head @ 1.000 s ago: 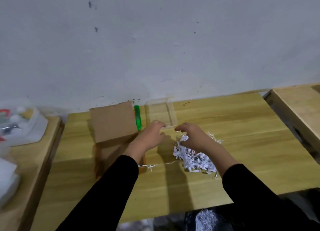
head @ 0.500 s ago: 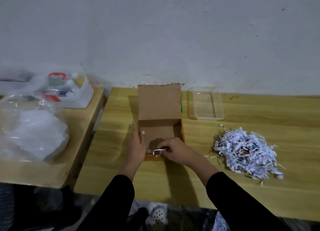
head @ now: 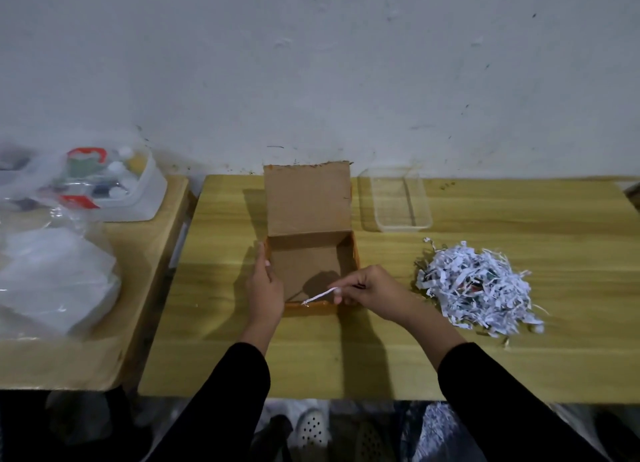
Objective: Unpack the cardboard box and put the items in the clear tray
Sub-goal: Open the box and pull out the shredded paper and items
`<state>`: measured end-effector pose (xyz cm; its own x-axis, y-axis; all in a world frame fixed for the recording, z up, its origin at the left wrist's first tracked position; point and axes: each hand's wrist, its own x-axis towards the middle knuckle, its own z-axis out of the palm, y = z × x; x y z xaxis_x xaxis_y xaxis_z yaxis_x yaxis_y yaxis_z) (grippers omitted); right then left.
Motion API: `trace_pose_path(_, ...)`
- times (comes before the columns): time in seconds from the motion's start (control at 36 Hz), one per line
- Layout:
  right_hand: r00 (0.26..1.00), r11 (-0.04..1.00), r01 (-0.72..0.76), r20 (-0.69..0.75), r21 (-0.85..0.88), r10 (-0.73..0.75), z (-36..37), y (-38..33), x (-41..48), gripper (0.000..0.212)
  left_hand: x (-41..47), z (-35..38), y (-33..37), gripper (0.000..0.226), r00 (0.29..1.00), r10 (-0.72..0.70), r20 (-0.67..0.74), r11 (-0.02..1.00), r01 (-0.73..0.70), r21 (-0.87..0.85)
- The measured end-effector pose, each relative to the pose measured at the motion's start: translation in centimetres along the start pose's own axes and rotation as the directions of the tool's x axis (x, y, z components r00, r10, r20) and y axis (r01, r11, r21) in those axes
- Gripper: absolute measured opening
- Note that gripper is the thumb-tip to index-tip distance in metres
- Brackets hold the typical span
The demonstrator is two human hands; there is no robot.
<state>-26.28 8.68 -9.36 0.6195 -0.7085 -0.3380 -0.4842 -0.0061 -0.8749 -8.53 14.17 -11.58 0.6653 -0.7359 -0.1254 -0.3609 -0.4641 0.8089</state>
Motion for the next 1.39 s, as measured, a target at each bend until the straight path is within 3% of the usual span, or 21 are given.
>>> trace_pose_path(0.19,1.000,0.992,0.020,-0.014,0.126,-0.018,0.0,0.2,-0.7,0.019,-0.1,0.0,-0.1,0.046,1.000,-0.025,0.019,1.000,0.025,0.018)
trace_pose_path(0.42,0.960,0.960,0.075,-0.281,0.269,0.004,-2.4,1.5,-0.9,0.020,0.0,0.0,-0.3,0.045,0.999,-0.037,0.011,0.999,0.037,0.021)
trace_pose_path(0.61,0.817,0.996,0.010,-0.575,0.085,0.041,-6.1,4.2,-3.3,0.020,0.1,0.0,-0.2,0.045,1.000,-0.014,-0.018,0.997,0.016,0.081)
trace_pose_path(0.72,0.722,0.994,-0.025,-0.690,-0.104,-0.054,-9.2,5.5,-6.0,0.020,0.0,0.9,1.9,0.046,0.981,0.160,-0.112,0.977,-0.141,0.162)
trace_pose_path(0.81,0.715,0.940,-0.116,-0.684,-0.320,-0.144,-11.2,7.5,-7.5,0.022,-1.8,3.4,5.9,0.040,0.946,0.319,-0.051,0.943,-0.312,0.111)
trace_pose_path(0.89,0.789,0.844,-0.216,-0.597,-0.492,-0.145,-12.3,10.2,-8.8,0.034,-4.6,8.3,9.2,0.037,0.848,0.474,0.236,0.865,-0.499,0.055)
trace_pose_path(0.94,0.810,0.815,-0.248,-0.573,-0.523,-0.122,-13.0,12.1,-9.7,0.040,-7.1,12.4,10.1,0.043,0.658,0.554,0.510,0.757,-0.653,0.019)
trace_pose_path(1.0,0.818,0.855,-0.264,-0.573,-0.448,-0.048,-13.8,13.7,-10.9,0.042,-9.6,16.2,10.2,0.051,0.461,0.542,0.703,0.634,-0.773,0.018)
trace_pose_path(1.06,0.804,0.898,-0.273,-0.595,-0.346,0.015,-14.9,14.9,-12.2,0.040,-11.1,18.9,9.7,0.067,0.373,0.486,0.790,0.565,-0.824,0.042)
trace_pose_path(1.14,0.745,0.899,-0.345,-0.661,-0.269,0.088,-16.8,16.8,-14.1,0.043,-10.6,20.8,8.2,0.079,0.436,0.419,0.796,0.580,-0.803,0.134)
trace_pose_path(1.19,0.724,0.889,-0.391,-0.676,-0.239,0.136,-17.8,17.7,-15.2,0.051,-9.4,20.9,7.2,0.066,0.510,0.383,0.770,0.623,-0.758,0.192)
trace_pose_path(1.31,0.641,0.886,-0.436,-0.746,-0.160,0.181,-19.0,17.7,-16.1,0.050,-7.3,19.7,5.8,0.051,0.542,0.369,0.755,0.607,-0.756,0.246)
trace_pose_path(1.39,0.603,0.906,-0.408,-0.778,-0.111,0.177,-19.6,17.2,-16.0,0.050,-6.5,19.0,5.8,0.050,0.655,0.436,0.618,0.645,-0.706,0.293)
